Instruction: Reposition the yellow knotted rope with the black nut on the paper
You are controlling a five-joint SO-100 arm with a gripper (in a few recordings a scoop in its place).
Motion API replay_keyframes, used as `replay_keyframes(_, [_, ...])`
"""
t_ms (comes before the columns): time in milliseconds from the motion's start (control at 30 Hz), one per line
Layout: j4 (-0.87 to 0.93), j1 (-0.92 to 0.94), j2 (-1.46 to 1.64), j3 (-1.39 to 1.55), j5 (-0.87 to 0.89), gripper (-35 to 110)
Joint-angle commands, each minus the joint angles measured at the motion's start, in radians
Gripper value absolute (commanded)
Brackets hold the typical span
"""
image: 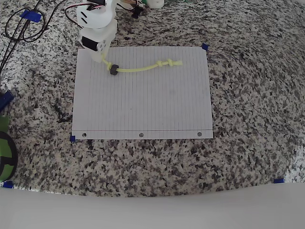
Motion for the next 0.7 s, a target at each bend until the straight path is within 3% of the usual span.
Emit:
replay_keyframes(0, [-0.015, 0.011, 0.017, -0.029, -0.005, 0])
replay_keyframes(333, [-0.176, 0.106, 0.187, -0.029, 0.08, 0])
replay_keyframes(500, [-0.186, 0.114, 0.27, -0.029, 0.21, 0])
replay_keyframes(667, [-0.163, 0.081, 0.339, -0.031, 0.456, 0])
